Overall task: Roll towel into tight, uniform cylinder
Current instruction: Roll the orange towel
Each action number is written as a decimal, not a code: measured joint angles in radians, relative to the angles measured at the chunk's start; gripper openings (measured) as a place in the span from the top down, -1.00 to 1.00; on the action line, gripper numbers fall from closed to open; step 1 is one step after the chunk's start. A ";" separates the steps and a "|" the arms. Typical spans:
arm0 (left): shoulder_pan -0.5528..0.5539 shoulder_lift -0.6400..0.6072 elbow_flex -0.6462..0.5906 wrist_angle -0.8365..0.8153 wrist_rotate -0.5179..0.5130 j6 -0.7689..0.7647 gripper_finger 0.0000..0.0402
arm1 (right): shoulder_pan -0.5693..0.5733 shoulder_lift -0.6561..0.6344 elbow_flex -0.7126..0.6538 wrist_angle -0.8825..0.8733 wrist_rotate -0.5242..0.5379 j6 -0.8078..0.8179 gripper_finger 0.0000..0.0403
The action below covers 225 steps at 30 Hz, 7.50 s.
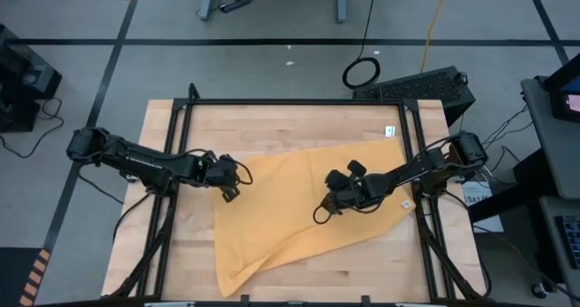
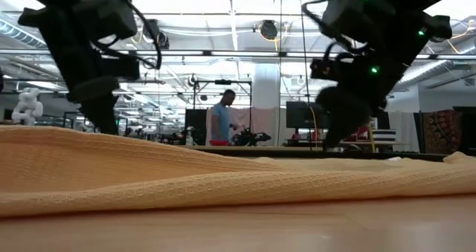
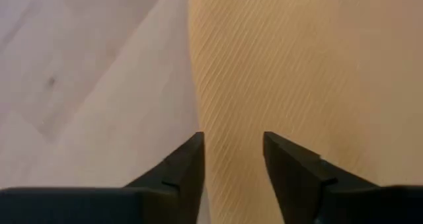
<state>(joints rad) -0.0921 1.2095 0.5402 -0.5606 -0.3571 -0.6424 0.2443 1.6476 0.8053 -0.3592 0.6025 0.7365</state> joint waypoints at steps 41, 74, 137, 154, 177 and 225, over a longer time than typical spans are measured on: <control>-0.143 0.078 0.026 0.289 0.135 0.290 0.04 | -0.015 0.004 0.003 0.213 0.103 -0.130 1.00; 0.077 0.021 0.015 0.154 0.264 0.127 -0.05 | -0.013 0.003 0.004 0.205 0.072 -0.169 1.00; 0.018 0.084 0.016 0.238 0.125 0.082 0.96 | -0.006 0.003 0.002 0.199 0.077 -0.181 1.00; 0.018 0.198 0.007 0.274 0.142 0.024 0.29 | -0.007 0.003 0.002 0.199 0.077 -0.181 1.00; 0.020 0.031 0.009 0.286 -0.012 0.178 0.99 | -0.007 0.003 -0.051 0.222 0.073 -0.132 1.00; 0.098 -0.004 -0.140 0.392 0.077 0.239 0.09 | 0.137 -0.044 -0.050 -0.068 -0.046 0.141 1.00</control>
<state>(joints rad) 0.0058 1.2053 0.4006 -0.1687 -0.2797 -0.4039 0.3817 1.6031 0.7555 -0.4271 0.5564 0.8779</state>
